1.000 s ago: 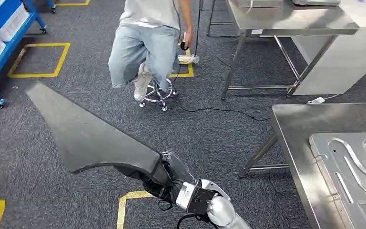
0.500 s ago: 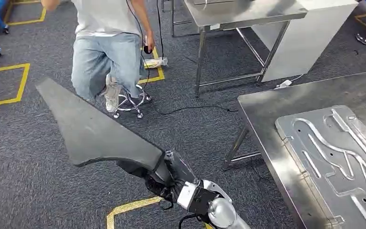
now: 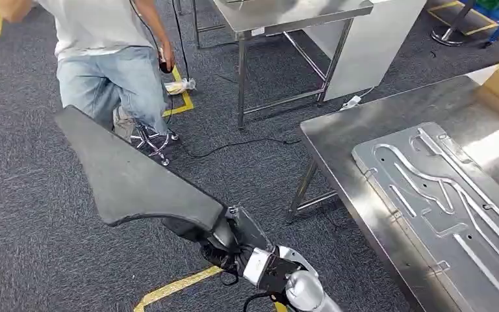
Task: Take the parts from the cabinet and place them on the table.
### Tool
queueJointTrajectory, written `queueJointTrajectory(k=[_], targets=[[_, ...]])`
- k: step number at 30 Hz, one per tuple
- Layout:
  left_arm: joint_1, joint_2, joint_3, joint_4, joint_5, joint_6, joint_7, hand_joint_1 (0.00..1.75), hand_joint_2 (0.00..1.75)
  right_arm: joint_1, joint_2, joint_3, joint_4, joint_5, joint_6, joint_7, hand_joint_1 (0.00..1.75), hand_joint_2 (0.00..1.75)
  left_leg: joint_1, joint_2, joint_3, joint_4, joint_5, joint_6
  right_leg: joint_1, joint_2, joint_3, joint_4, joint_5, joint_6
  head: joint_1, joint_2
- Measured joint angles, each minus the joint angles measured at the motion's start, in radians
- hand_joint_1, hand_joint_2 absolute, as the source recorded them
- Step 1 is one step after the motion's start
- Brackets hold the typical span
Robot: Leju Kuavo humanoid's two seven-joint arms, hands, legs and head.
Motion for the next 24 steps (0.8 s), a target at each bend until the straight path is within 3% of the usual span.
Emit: queueJointTrajectory(k=[1, 4, 5, 6, 7, 9, 10, 11, 12, 14, 15, 16, 17, 19, 20, 21, 22, 24], targets=[[0.000, 0.000, 0.000, 0.000, 0.000, 0.000, -0.001, 0.00, 1.75, -0.001, 0.000, 0.000, 0.000, 0.000, 0.000, 0.000, 1.59, 1.75, -0.006, 0.007, 0.002, 0.001, -0.002, -0.006, 0.010, -0.011, 0.002, -0.010, -0.002, -0.008, 0.000, 0.000], [-0.003, -0.001, 0.000, 0.000, 0.000, 0.000, -0.002, 0.00, 1.75, -0.002, 0.000, 0.000, 0.000, 0.000, 0.000, 0.000, 1.59, 1.75, -0.004, 0.038, 0.016, -0.016, -0.002, -0.019, 0.013, 0.024, -0.001, -0.013, -0.001, -0.018, 0.000, 0.000], [-0.004, 0.000, 0.000, 0.000, 0.001, 0.000, -0.002, 0.00, 1.75, -0.001, 0.000, 0.000, -0.001, 0.000, 0.001, 0.000, 1.59, 1.75, -0.008, 0.037, 0.024, -0.017, -0.008, -0.028, -0.002, 0.037, 0.018, -0.037, 0.010, -0.027, -0.001, 0.000], [-0.005, 0.000, 0.001, 0.000, 0.001, 0.000, -0.003, 0.00, 1.75, -0.002, 0.001, 0.000, -0.001, 0.000, 0.001, 0.000, 1.59, 1.75, -0.004, -0.010, 0.022, 0.001, -0.020, -0.030, -0.004, 0.047, 0.027, -0.051, 0.015, -0.027, 0.000, 0.000], [-0.004, 0.000, 0.001, 0.000, 0.002, 0.000, -0.005, 0.00, 1.75, -0.006, 0.003, 0.000, -0.001, -0.001, 0.003, 0.000, 1.59, 1.75, -0.004, -0.039, -0.002, 0.050, -0.051, -0.028, -0.005, 0.055, 0.028, -0.053, 0.016, -0.030, -0.001, 0.000], [-0.001, 0.000, 0.003, 0.000, 0.006, 0.001, -0.005, 0.00, 1.75, -0.008, 0.004, 0.000, 0.000, -0.001, 0.005, 0.000, 1.59, 1.75, -0.003, -0.060, -0.074, 0.191, -0.115, -0.032, -0.006, 0.074, 0.028, -0.050, 0.014, -0.036, -0.002, 0.000], [0.001, 0.001, 0.005, 0.000, 0.008, 0.002, -0.005, 0.00, 1.75, -0.008, 0.004, 0.000, 0.003, -0.001, 0.008, 0.001, 1.59, 1.75, -0.003, -0.062, -0.110, 0.254, -0.131, -0.035, -0.005, 0.087, 0.027, -0.047, 0.013, -0.038, -0.002, 0.000], [0.003, 0.001, 0.008, 0.000, 0.009, 0.002, -0.005, 0.00, 1.75, -0.007, 0.004, 0.000, 0.005, -0.002, 0.010, 0.001, 1.59, 1.75, -0.002, -0.062, -0.124, 0.271, -0.118, -0.037, -0.005, 0.103, 0.027, -0.043, 0.011, -0.038, -0.002, 0.000], [0.005, 0.002, 0.010, 0.000, 0.010, 0.002, -0.005, 0.00, 1.75, -0.007, 0.004, 0.000, 0.007, -0.003, 0.014, 0.001, 1.59, 1.75, -0.002, -0.062, -0.117, 0.240, -0.083, -0.038, -0.006, 0.118, 0.027, -0.039, 0.008, -0.036, -0.002, 0.000], [0.011, 0.004, 0.015, 0.000, 0.011, 0.003, -0.007, 0.00, 1.75, -0.007, 0.004, 0.000, 0.007, -0.004, 0.015, 0.001, 1.59, 1.75, 0.003, -0.077, -0.052, 0.076, 0.020, -0.040, -0.011, 0.148, 0.027, -0.023, -0.001, -0.027, -0.002, 0.000], [0.013, 0.004, 0.016, 0.000, 0.011, 0.003, -0.008, 0.00, 1.75, -0.008, 0.004, 0.000, 0.007, -0.004, 0.015, 0.001, 1.59, 1.75, 0.007, -0.112, -0.028, 0.018, 0.029, -0.041, -0.013, 0.156, 0.022, -0.012, -0.008, -0.020, -0.002, 0.000], [0.015, 0.004, 0.018, 0.000, 0.012, 0.003, -0.008, 0.00, 1.75, -0.010, 0.004, 0.000, 0.008, -0.006, 0.015, 0.001, 1.59, 1.75, 0.005, -0.138, -0.022, 0.006, 0.013, -0.040, -0.006, 0.165, 0.012, 0.001, -0.013, -0.012, -0.002, 0.000], [0.015, 0.004, 0.018, 0.000, 0.012, 0.003, -0.010, 0.00, 1.75, -0.010, 0.005, 0.000, 0.009, -0.006, 0.015, 0.002, 1.59, 1.75, 0.007, -0.130, -0.025, 0.011, 0.015, -0.029, -0.007, 0.176, 0.007, 0.000, -0.011, -0.008, -0.001, 0.000], [0.014, 0.004, 0.019, 0.000, 0.012, 0.003, -0.012, 0.00, 1.75, -0.010, 0.005, 0.000, 0.010, -0.007, 0.015, 0.002, 1.59, 1.75, -0.001, -0.113, -0.024, 0.011, 0.017, -0.017, -0.012, 0.189, 0.005, -0.006, -0.005, 0.003, -0.001, 0.000], [0.014, 0.002, 0.019, 0.000, 0.012, 0.003, -0.012, 0.00, 1.75, -0.011, 0.004, 0.000, 0.010, -0.007, 0.016, 0.002, 1.59, 1.75, 0.007, -0.101, -0.021, 0.003, 0.022, -0.009, -0.011, 0.193, 0.001, -0.003, -0.007, 0.007, -0.002, 0.000], [0.014, 0.003, 0.019, 0.000, 0.013, 0.003, -0.013, 0.00, 1.75, -0.011, 0.004, 0.000, 0.010, -0.008, 0.016, 0.002, 1.59, 1.75, 0.007, -0.091, -0.019, 0.000, 0.024, -0.003, -0.008, 0.143, 0.000, 0.010, -0.013, 0.011, 0.000, 0.000], [0.014, 0.003, 0.019, 0.000, 0.013, 0.003, -0.015, 0.00, 1.75, -0.014, 0.004, 0.000, 0.010, -0.008, 0.016, 0.002, 1.59, 1.75, 0.007, -0.083, -0.018, -0.001, 0.024, 0.004, -0.006, 0.103, -0.018, 0.046, -0.038, 0.017, 0.003, 0.000], [0.019, 0.003, 0.020, 0.000, 0.013, 0.003, -0.015, 0.00, 1.75, -0.016, 0.004, 0.000, 0.010, -0.009, 0.016, 0.002, 1.59, 1.75, 0.004, -0.059, -0.019, 0.000, 0.021, 0.007, -0.013, 0.079, -0.095, 0.194, -0.108, 0.027, 0.003, 0.000]])
